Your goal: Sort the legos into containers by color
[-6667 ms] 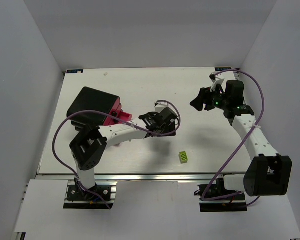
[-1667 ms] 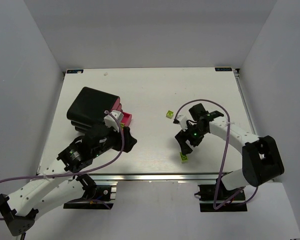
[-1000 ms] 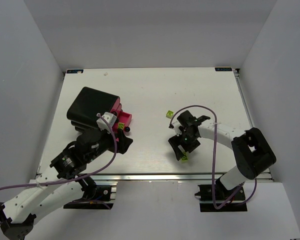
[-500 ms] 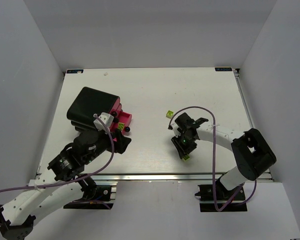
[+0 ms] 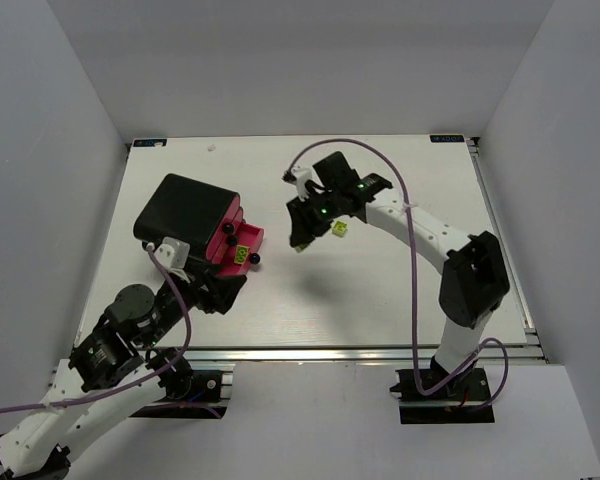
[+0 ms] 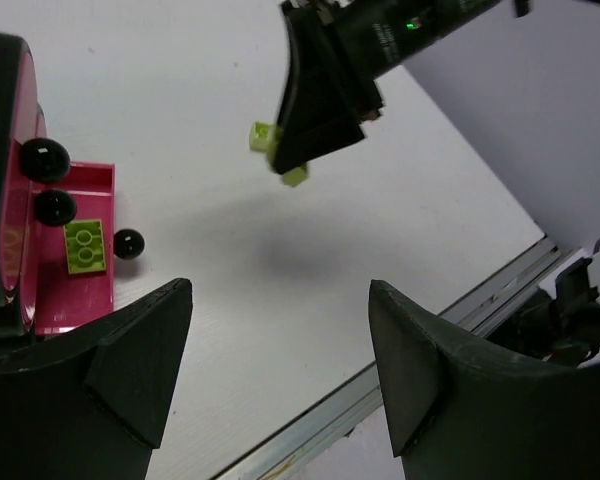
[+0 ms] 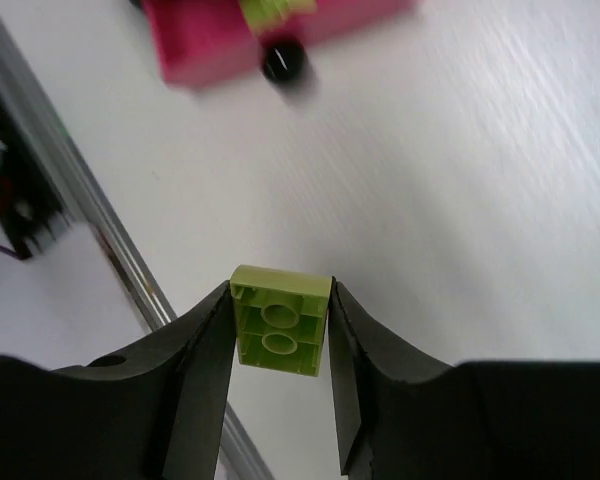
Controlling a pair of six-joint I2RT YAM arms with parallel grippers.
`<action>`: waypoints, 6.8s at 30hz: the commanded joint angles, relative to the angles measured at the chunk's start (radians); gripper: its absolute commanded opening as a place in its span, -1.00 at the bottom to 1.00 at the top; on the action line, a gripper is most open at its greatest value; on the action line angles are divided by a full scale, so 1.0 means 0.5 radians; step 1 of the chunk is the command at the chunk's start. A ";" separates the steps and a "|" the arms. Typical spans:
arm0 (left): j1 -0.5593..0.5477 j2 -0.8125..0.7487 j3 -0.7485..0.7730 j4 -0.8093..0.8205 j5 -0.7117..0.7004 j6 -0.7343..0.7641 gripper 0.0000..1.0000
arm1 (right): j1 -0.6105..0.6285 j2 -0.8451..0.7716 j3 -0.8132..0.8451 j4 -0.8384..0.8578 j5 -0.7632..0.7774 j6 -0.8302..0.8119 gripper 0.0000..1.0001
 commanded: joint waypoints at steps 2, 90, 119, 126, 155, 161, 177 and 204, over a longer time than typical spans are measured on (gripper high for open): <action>0.006 -0.097 -0.027 0.065 -0.089 -0.005 0.61 | 0.116 0.309 0.273 0.341 -0.368 0.378 -1.00; 0.025 -0.195 -0.028 0.013 -0.209 -0.067 0.57 | -0.482 0.657 0.307 -0.082 0.227 -1.388 0.78; 0.025 -0.217 -0.024 -0.002 -0.242 -0.067 0.57 | -0.007 0.467 0.466 0.016 -0.337 -0.984 -0.81; 0.025 -0.257 -0.027 -0.014 -0.298 -0.082 0.58 | 0.230 0.746 0.893 0.164 -0.218 -0.707 -0.80; 0.025 -0.248 -0.024 -0.033 -0.328 -0.094 0.58 | 0.387 1.041 0.985 0.449 0.205 -0.658 0.31; 0.025 -0.241 -0.028 -0.033 -0.328 -0.097 0.58 | 0.390 0.976 0.951 0.461 0.190 -0.637 0.39; 0.025 -0.211 -0.031 -0.011 -0.273 -0.085 0.55 | 0.285 0.565 0.411 0.912 0.328 -0.428 -0.60; 0.006 -0.208 -0.031 -0.014 -0.291 -0.085 0.55 | 0.481 0.712 0.227 1.277 0.012 -0.569 -0.99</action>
